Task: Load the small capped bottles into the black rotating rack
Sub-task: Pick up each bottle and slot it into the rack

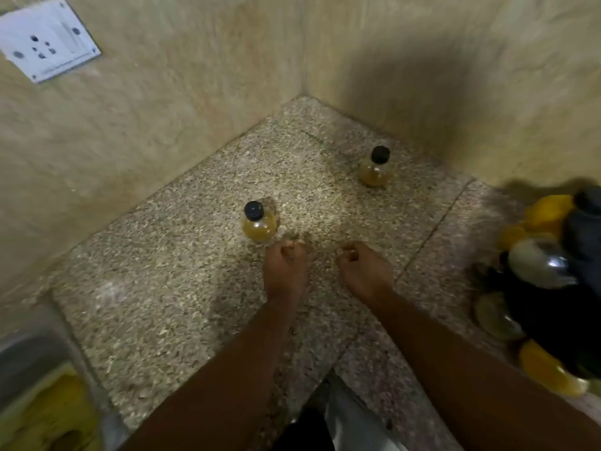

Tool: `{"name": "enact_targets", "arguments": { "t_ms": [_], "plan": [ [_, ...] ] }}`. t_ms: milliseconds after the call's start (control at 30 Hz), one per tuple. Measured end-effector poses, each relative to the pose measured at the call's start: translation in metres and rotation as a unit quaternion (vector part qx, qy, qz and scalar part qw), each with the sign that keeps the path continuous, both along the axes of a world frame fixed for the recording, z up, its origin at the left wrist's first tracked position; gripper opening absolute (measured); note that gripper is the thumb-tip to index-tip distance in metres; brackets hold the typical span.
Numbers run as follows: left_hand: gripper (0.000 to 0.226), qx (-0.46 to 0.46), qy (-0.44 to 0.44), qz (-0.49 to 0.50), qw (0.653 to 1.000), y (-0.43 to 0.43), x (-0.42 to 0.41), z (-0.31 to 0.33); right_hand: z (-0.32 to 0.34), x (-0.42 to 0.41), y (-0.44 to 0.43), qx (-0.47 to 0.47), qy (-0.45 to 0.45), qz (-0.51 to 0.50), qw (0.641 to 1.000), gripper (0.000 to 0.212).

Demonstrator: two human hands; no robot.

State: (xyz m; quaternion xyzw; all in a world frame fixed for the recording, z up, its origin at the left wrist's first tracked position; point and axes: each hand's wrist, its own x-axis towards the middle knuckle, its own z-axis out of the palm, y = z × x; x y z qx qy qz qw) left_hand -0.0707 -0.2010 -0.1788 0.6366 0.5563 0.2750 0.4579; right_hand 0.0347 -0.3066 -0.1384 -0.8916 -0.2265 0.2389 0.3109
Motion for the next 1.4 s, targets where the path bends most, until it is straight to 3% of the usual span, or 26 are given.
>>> {"name": "enact_targets", "arguments": {
  "t_ms": [100, 300, 433, 533, 667, 867, 1100, 1267, 1400],
  "plan": [
    [0.033, 0.000, 0.022, 0.080, 0.997, 0.020, -0.005, 0.002, -0.012, 0.002, 0.022, -0.027, -0.040, 0.052, 0.997, 0.035],
    [0.049, 0.122, 0.021, 0.170, 0.978, 0.058, -0.012, -0.001, -0.035, 0.000, 0.060, -0.162, -0.117, 0.160, 0.967, 0.067],
    [0.071, 0.171, 0.023, 0.113, 0.978, 0.080, -0.016, -0.007, -0.042, -0.005, 0.079, -0.218, -0.113, 0.227, 0.942, 0.088],
    [0.057, 0.240, 0.046, 0.041, 0.969, 0.096, -0.014, -0.008, -0.047, -0.009, 0.091, -0.254, -0.106, 0.231, 0.933, 0.095],
    [0.053, 0.222, 0.062, -0.011, 0.973, 0.106, -0.011, -0.007, -0.050, -0.009, 0.094, -0.268, -0.114, 0.238, 0.927, 0.097],
    [0.054, 0.206, 0.039, -0.032, 0.977, 0.088, -0.004, 0.004, -0.042, -0.004, 0.083, -0.220, -0.125, 0.240, 0.937, 0.083],
    [0.057, 0.198, -0.004, -0.070, 0.978, 0.050, 0.016, 0.029, -0.026, 0.002, 0.039, -0.098, -0.144, 0.162, 0.971, 0.067],
    [0.055, 0.210, -0.018, -0.138, 0.968, 0.004, 0.031, 0.053, 0.000, 0.002, -0.012, 0.056, -0.130, 0.010, 0.990, 0.041],
    [0.051, 0.225, -0.039, -0.196, 0.954, -0.041, 0.041, 0.068, 0.017, 0.000, -0.065, 0.128, -0.108, -0.103, 0.980, 0.029]
  ]
}}
